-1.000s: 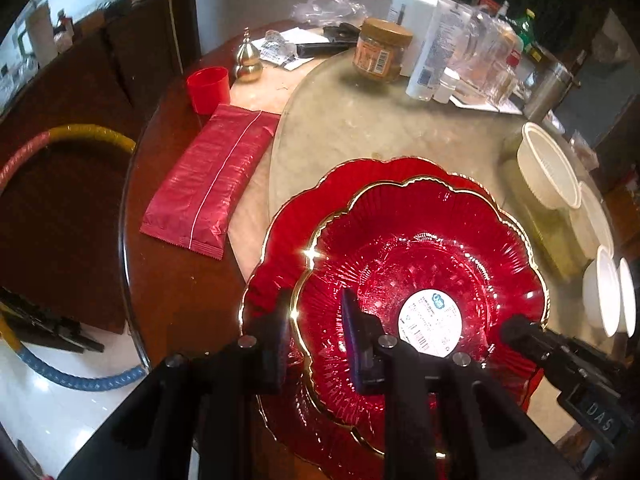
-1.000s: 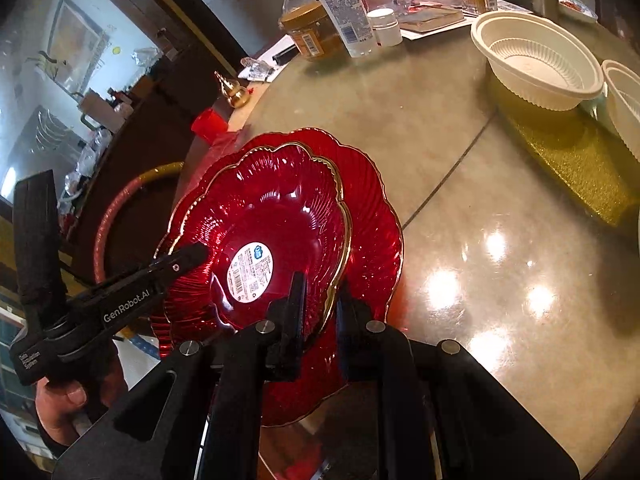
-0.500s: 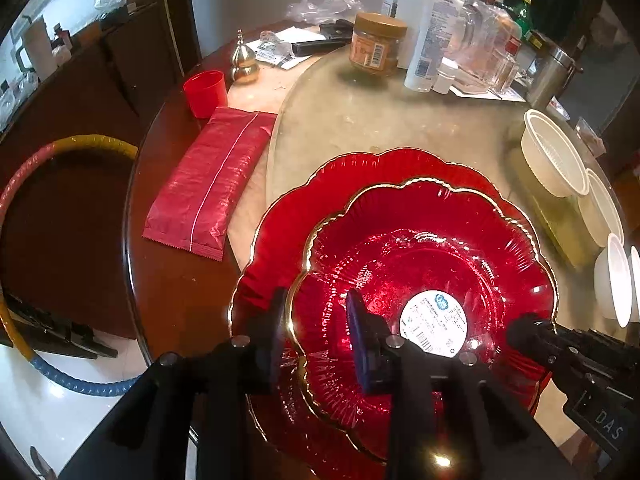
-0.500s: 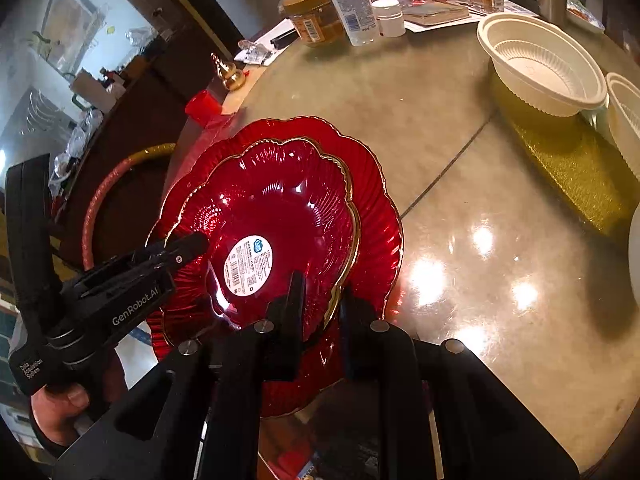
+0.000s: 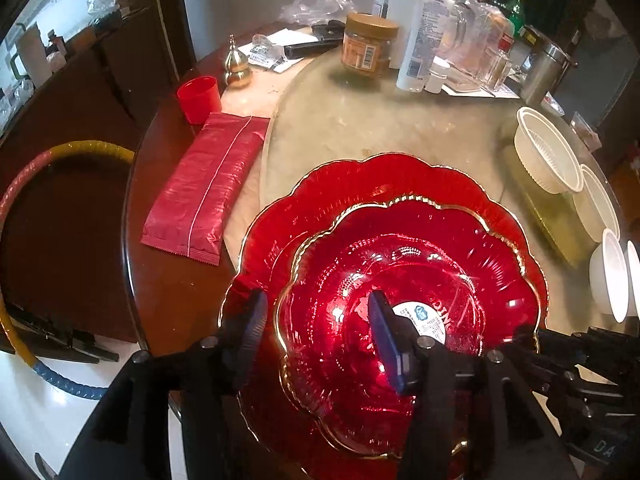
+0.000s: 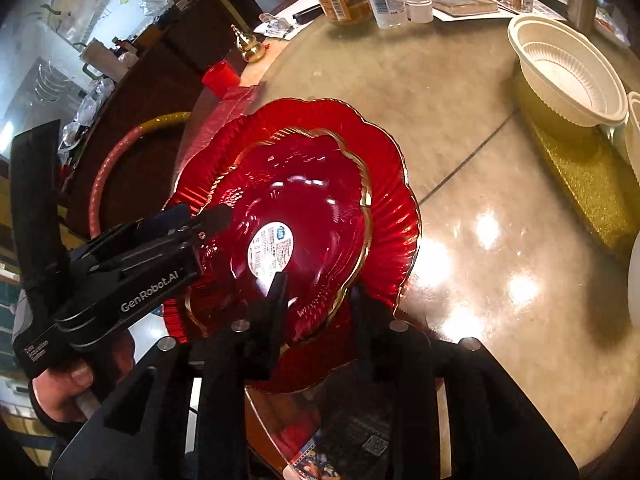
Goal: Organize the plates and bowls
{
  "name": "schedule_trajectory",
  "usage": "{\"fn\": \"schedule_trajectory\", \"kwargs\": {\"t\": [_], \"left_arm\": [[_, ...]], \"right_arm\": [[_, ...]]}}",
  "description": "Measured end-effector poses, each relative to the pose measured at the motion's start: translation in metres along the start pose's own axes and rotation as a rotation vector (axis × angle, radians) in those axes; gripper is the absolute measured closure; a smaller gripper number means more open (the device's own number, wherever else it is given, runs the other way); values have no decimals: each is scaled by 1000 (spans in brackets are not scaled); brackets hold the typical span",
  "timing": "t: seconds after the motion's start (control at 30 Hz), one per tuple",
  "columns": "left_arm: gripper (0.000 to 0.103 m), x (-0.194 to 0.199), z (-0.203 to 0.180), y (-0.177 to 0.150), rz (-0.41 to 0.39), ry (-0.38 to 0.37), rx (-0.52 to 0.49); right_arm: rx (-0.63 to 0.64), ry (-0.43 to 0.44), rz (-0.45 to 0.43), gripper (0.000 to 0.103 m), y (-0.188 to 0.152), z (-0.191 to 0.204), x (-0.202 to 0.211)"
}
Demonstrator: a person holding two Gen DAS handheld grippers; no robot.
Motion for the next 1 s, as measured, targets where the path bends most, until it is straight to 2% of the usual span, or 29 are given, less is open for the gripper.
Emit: {"fn": "schedule_trajectory", "kwargs": {"t": [0.1, 0.17, 0.27, 0.33, 0.4, 0.43, 0.53, 0.7, 0.77, 0.9, 1.0], "left_arm": [[50, 4, 2, 1, -5, -6, 11], [44, 7, 4, 1, -14, -4, 23], [33, 15, 7, 2, -27, -37, 55], [29, 21, 8, 2, -46, -45, 84], [23, 26, 10, 2, -64, -46, 108], [23, 28, 10, 3, -75, -45, 118], [22, 39, 12, 2, -120, -59, 145], [22, 52, 25, -3, -199, 14, 191], [22, 59, 30, -5, -232, 16, 226], [21, 75, 27, -6, -296, -5, 253], [20, 84, 7, -6, -334, -36, 219]], "right_arm": [[-7, 28, -3, 72, -4, -2, 4], [-35, 51, -28, 66, -6, -9, 11], [-87, 149, -100, 51, -12, -18, 25], [-116, 186, -143, 36, -16, -24, 33], [-152, 218, -183, 25, -21, -33, 38], [-166, 234, -195, 24, -23, -37, 39], [-188, 267, -225, 22, -28, -49, 42], [-208, 334, -267, 22, -35, -62, 45], [-219, 359, -290, 22, -37, -68, 48], [-258, 399, -349, 22, -42, -83, 57], [-283, 413, -380, 22, -46, -92, 66]]}}
Point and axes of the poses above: each gripper's, at about its wrist camera, not at the fingertips, and x roughly against the way its jaws point, z to its left, y to its top, the point moved 2 cm from there along -x, roughly the way its jaws point, and after that the axes turned 2 degrees about x, right-handed, at the moved point
